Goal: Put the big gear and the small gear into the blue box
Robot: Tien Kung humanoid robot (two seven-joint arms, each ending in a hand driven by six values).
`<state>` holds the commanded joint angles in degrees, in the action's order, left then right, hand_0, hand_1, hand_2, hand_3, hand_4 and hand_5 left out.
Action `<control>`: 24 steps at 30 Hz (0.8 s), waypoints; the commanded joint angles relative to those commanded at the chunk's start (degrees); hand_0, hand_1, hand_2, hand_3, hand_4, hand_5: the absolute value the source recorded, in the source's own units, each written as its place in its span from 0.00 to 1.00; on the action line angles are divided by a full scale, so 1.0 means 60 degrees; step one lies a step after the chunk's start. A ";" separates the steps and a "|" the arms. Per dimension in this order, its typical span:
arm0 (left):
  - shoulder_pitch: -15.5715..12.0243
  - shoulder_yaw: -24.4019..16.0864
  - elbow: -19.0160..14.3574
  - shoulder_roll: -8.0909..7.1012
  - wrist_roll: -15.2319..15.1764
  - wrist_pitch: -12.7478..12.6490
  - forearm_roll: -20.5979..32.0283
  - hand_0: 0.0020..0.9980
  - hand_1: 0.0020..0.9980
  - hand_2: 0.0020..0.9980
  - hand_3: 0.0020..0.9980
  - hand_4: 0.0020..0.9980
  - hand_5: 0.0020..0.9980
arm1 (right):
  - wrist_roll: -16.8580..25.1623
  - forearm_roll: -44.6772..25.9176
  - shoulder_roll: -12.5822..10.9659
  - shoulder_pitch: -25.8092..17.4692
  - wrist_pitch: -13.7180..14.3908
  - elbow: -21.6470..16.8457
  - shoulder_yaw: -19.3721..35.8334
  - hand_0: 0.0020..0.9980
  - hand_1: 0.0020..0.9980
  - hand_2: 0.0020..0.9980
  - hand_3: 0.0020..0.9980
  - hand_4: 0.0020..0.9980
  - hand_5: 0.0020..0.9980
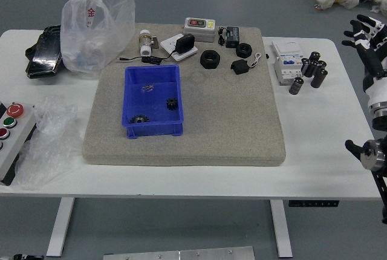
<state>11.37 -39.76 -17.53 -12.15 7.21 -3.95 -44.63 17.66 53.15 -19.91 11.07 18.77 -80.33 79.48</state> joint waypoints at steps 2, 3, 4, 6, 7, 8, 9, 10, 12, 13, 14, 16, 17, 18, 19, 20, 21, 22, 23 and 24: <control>0.0012 -0.0135 -0.0017 -0.0007 0.0065 -0.0019 -0.0094 0.64 0.49 0.50 0.65 0.65 0.30 | 0.0035 -0.0157 0.0032 0.0007 -0.0049 0.0024 -0.0040 0.52 0.59 0.65 0.65 0.72 0.41; 0.0017 -0.0218 -0.0027 -0.0015 0.0108 -0.0029 -0.0154 0.64 0.49 0.50 0.65 0.65 0.30 | 0.0061 -0.0271 0.0044 0.0014 -0.0081 0.0049 -0.0066 0.52 0.59 0.65 0.65 0.72 0.41; 0.0023 -0.0317 -0.0040 -0.0023 0.0161 -0.0038 -0.0231 0.64 0.49 0.50 0.65 0.65 0.30 | 0.0095 -0.0412 0.0057 0.0025 -0.0120 0.0084 -0.0100 0.52 0.59 0.65 0.65 0.72 0.41; 0.0031 -0.0599 -0.0078 -0.0045 0.0330 -0.0044 -0.0473 0.64 0.47 0.49 0.65 0.65 0.30 | 0.0180 -0.0758 0.0091 0.0058 -0.0221 0.0205 -0.0165 0.52 0.58 0.65 0.65 0.72 0.42; 0.0032 -0.0715 -0.0094 -0.0057 0.0402 -0.0047 -0.0570 0.64 0.47 0.49 0.65 0.65 0.30 | 0.0223 -0.0936 0.0113 0.0071 -0.0273 0.0266 -0.0187 0.52 0.58 0.65 0.65 0.72 0.42; 0.0030 -0.0799 -0.0107 -0.0068 0.0456 -0.0051 -0.0638 0.64 0.47 0.49 0.65 0.65 0.30 | 0.0263 -0.1102 0.0137 0.0082 -0.0326 0.0325 -0.0202 0.52 0.58 0.65 0.65 0.72 0.42; 0.0027 -0.0846 -0.0116 -0.0079 0.0490 -0.0053 -0.0670 0.64 0.47 0.49 0.65 0.65 0.30 | 0.0304 -0.1271 0.0162 0.0089 -0.0381 0.0383 -0.0212 0.52 0.58 0.65 0.65 0.72 0.42; 0.0026 -0.0878 -0.0123 -0.0087 0.0516 -0.0053 -0.0690 0.64 0.47 0.49 0.65 0.65 0.30 | 0.0352 -0.1462 0.0188 0.0093 -0.0441 0.0441 -0.0220 0.52 0.58 0.65 0.65 0.72 0.42; 0.0028 -0.0913 -0.0130 -0.0090 0.0554 -0.0042 -0.0713 0.64 0.49 0.50 0.64 0.65 0.30 | 0.0421 -0.1788 0.0220 0.0095 -0.0540 0.0525 -0.0237 0.51 0.58 0.65 0.65 0.72 0.42; 0.0029 -0.0911 -0.0130 -0.0088 0.0562 -0.0036 -0.0708 0.64 0.49 0.50 0.64 0.65 0.30 | 0.0445 -0.1893 0.0225 0.0095 -0.0573 0.0552 -0.0251 0.51 0.58 0.65 0.65 0.72 0.42; 0.0029 -0.0905 -0.0130 -0.0084 0.0568 -0.0029 -0.0698 0.64 0.49 0.50 0.64 0.65 0.30 | 0.0465 -0.1985 0.0229 0.0094 -0.0603 0.0575 -0.0265 0.51 0.58 0.65 0.65 0.72 0.42; 0.0027 -0.0906 -0.0131 -0.0072 0.0590 -0.0009 -0.0698 0.64 0.49 0.50 0.64 0.65 0.30 | 0.0486 -0.2091 0.0228 0.0092 -0.0642 0.0602 -0.0290 0.51 0.58 0.65 0.65 0.72 0.42; 0.0024 -0.0908 -0.0132 -0.0065 0.0607 0.0005 -0.0700 0.64 0.48 0.50 0.64 0.65 0.30 | 0.0493 -0.2126 0.0227 0.0091 -0.0655 0.0609 -0.0301 0.51 0.58 0.65 0.65 0.73 0.42; 0.0018 -0.0913 -0.0135 -0.0057 0.0631 0.0020 -0.0705 0.64 0.48 0.50 0.64 0.65 0.30 | 0.0500 -0.2158 0.0228 0.0089 -0.0669 0.0616 -0.0311 0.51 0.58 0.65 0.65 0.73 0.42; 0.0013 -0.0918 -0.0136 -0.0054 0.0648 0.0028 -0.0708 0.64 0.48 0.50 0.64 0.65 0.30 | 0.0503 -0.2175 0.0229 0.0089 -0.0676 0.0620 -0.0317 0.51 0.58 0.65 0.65 0.73 0.42; 0.0003 -0.0916 -0.0138 -0.0052 0.0666 0.0041 -0.0707 0.64 0.48 0.50 0.64 0.65 0.30 | 0.0509 -0.2197 0.0232 0.0089 -0.0684 0.0626 -0.0329 0.51 0.58 0.65 0.65 0.73 0.42; -0.0005 -0.0924 -0.0141 -0.0053 0.0685 0.0050 -0.0714 0.64 0.48 0.50 0.64 0.65 0.30 | 0.0513 -0.2217 0.0235 0.0089 -0.0690 0.0632 -0.0341 0.51 0.58 0.65 0.65 0.73 0.42; -0.0012 -0.0936 -0.0143 -0.0054 0.0706 0.0058 -0.0723 0.64 0.48 0.50 0.64 0.65 0.30 | 0.0517 -0.2244 0.0237 0.0090 -0.0699 0.0636 -0.0357 0.51 0.58 0.65 0.65 0.73 0.42; -0.0018 -0.0945 -0.0146 -0.0057 0.0723 0.0064 -0.0729 0.64 0.47 0.49 0.64 0.65 0.30 | 0.0520 -0.2270 0.0238 0.0092 -0.0708 0.0637 -0.0375 0.50 0.57 0.65 0.64 0.73 0.43; -0.0023 -0.0950 -0.0148 -0.0062 0.0735 0.0069 -0.0731 0.64 0.47 0.49 0.64 0.65 0.30 | 0.0521 -0.2292 0.0237 0.0097 -0.0720 0.0635 -0.0404 0.50 0.57 0.65 0.64 0.73 0.43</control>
<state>11.23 -45.46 -18.42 -12.52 11.62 -3.54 -49.02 20.78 39.40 -18.49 11.65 14.46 -76.52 77.05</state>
